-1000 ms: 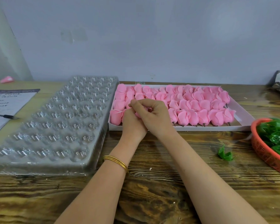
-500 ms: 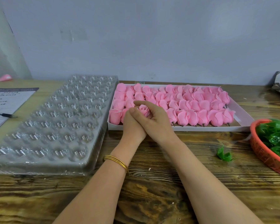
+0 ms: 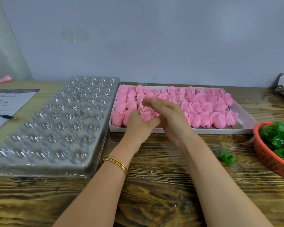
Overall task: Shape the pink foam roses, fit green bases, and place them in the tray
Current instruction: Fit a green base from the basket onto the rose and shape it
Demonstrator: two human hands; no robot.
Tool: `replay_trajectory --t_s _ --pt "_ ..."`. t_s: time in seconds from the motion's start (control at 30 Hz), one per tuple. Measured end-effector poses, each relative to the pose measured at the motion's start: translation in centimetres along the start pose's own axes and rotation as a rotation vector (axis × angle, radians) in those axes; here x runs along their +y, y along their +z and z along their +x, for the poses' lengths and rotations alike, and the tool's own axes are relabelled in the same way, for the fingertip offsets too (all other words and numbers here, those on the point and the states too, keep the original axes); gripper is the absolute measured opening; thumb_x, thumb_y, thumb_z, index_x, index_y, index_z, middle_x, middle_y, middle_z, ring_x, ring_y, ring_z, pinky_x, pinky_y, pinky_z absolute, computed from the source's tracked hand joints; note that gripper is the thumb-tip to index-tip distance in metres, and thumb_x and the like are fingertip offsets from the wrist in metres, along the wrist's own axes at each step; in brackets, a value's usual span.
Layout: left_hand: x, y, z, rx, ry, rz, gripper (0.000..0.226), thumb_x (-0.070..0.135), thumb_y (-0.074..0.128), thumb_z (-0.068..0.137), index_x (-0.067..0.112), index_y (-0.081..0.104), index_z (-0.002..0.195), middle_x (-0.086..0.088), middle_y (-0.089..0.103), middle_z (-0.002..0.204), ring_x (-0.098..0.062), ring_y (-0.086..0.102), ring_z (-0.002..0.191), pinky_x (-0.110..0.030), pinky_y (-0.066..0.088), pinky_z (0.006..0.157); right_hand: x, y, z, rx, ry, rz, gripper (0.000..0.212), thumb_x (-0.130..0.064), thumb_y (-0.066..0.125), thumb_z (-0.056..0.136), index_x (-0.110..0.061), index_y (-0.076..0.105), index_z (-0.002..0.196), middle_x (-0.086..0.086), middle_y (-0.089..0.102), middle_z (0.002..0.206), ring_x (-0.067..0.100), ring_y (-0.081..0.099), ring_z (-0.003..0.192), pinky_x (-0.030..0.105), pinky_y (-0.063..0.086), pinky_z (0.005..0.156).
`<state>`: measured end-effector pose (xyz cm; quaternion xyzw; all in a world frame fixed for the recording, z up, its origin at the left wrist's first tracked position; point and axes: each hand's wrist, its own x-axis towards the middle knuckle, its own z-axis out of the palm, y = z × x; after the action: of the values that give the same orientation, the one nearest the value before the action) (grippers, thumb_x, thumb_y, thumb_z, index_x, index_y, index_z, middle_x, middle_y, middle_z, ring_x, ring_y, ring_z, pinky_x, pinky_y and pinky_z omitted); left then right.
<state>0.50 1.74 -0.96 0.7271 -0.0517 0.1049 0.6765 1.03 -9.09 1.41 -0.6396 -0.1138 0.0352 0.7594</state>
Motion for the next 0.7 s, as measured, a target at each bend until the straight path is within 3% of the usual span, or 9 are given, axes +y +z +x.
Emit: replay_trajectory --t_s 0.1,0.27,0.5,0.7 --pt "-0.13 0.20 -0.10 -0.078 -0.001 -0.050 0.014 0.021 0.071 0.069 0.033 0.067 0.063 0.014 0.058 0.050 0.002 0.053 0.047 -0.009 0.037 0.044 -0.06 -0.27 -0.02 -0.029 0.002 0.122 0.035 -0.034 0.069 0.073 -0.010 0.074 0.099 0.003 0.075 0.101 0.014 0.069 0.102 0.029 0.056 0.075" --pt "0.35 0.29 -0.34 -0.173 -0.045 -0.169 0.025 0.016 0.065 0.067 0.035 0.063 0.050 0.013 0.044 0.040 -0.001 0.042 0.036 -0.012 0.030 0.039 0.23 -0.24 0.06 -0.105 0.019 0.234 0.013 -0.017 0.070 0.073 -0.013 0.080 0.079 0.005 0.076 0.094 0.016 0.069 0.095 0.028 0.056 0.079" --pt "0.32 0.08 -0.23 -0.228 -0.081 -0.279 0.030 0.009 0.062 0.070 0.032 0.065 0.051 0.012 0.041 0.040 -0.001 0.038 0.034 -0.012 0.029 0.037 0.28 -0.34 0.06 -0.154 0.052 0.276 0.021 -0.008 0.067 0.074 -0.002 0.076 0.092 0.014 0.073 0.096 0.022 0.068 0.097 0.029 0.057 0.085" --pt "0.30 0.14 -0.20 -0.205 -0.092 -0.280 0.030 0.009 0.063 0.066 0.033 0.064 0.050 0.012 0.041 0.039 -0.002 0.041 0.034 -0.011 0.030 0.037 0.26 -0.41 0.01 -0.169 0.055 0.279 0.024 -0.002 0.066 0.072 -0.002 0.076 0.095 0.013 0.074 0.094 0.020 0.069 0.093 0.027 0.057 0.081"
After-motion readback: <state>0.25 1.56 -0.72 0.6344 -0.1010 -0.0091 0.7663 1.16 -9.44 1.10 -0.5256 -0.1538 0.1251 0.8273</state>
